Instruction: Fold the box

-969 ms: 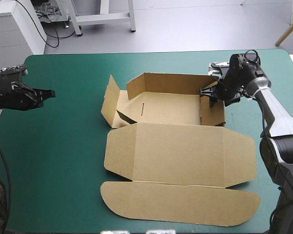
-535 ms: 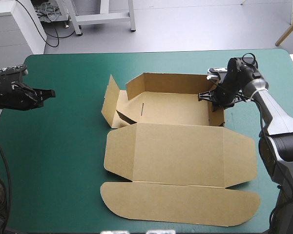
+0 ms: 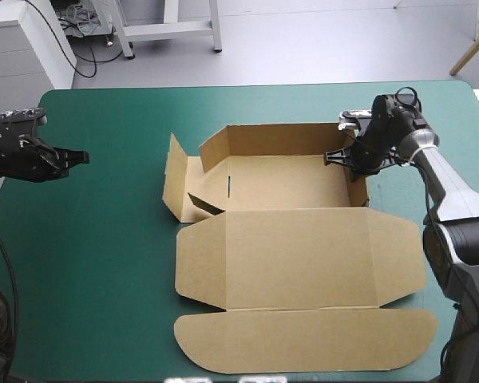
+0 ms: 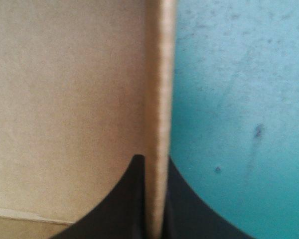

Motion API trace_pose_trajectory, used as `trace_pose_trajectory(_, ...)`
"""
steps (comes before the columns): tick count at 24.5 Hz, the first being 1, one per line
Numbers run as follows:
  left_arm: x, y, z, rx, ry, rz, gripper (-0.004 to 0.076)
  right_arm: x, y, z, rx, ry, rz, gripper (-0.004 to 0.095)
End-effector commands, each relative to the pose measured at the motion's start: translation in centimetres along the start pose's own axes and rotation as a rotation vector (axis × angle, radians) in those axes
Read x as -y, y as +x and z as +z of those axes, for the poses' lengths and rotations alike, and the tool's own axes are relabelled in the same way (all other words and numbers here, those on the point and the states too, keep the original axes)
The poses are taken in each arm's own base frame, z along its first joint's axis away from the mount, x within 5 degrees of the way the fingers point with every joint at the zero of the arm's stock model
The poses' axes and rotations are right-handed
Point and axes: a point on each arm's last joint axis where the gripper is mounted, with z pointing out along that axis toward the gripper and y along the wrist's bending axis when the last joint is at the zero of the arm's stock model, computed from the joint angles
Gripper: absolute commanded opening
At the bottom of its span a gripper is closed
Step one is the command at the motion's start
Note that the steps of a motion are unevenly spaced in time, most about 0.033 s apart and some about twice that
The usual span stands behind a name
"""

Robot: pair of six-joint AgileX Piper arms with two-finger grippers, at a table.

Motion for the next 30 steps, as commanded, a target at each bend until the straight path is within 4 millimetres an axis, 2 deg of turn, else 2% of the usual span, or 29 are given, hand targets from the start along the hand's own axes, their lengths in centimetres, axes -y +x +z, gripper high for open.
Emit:
trace_pose_trajectory(1,0.7,-0.9,-2.4,0.114,0.021,0.064,0.0194,-0.3,0.3,-4.6,0.112,-0.013,-0.027,-0.0019)
trace_pose_trajectory(4,0.8,-1.0,-2.4,0.12,0.038,0.058,0.0411,-0.3,0.5,-5.5,0.135,-0.014,-0.029,-0.0019)
trace_pose_trajectory(5,0.9,-1.0,-2.4,0.12,0.047,0.052,0.0528,-0.5,0.6,-6.1,0.147,-0.024,-0.027,-0.0019)
trace_pose_trajectory(7,1.1,-1.0,-2.5,0.122,0.078,0.002,0.0619,-0.8,1.0,-7.3,0.175,-0.069,-0.015,-0.0019)
trace_pose_trajectory(12,2.1,-1.0,-2.5,0.113,0.196,-0.086,0.0617,-1.4,2.3,-11.9,0.28,-0.234,0.001,-0.0019)
trace_pose_trajectory(14,2.4,-0.8,-2.6,0.086,0.229,-0.096,0.0617,-1.3,3.4,-14.8,0.356,-0.284,-0.02,-0.0019)
trace_pose_trajectory(17,2.8,-0.7,-2.6,0.074,0.27,-0.094,0.0617,-1.5,4.2,-16.5,0.399,-0.284,-0.037,-0.002)
trace_pose_trajectory(21,3.8,-0.7,-3.0,0.072,0.383,-0.096,0.0617,-2.1,4.7,-17.6,0.425,-0.343,-0.047,-0.002)
trace_pose_trajectory(30,6.2,-0.7,-4.4,0.08,0.688,-0.035,0.0617,-2.4,4.5,-17.7,0.459,-0.355,-0.046,-0.0019)
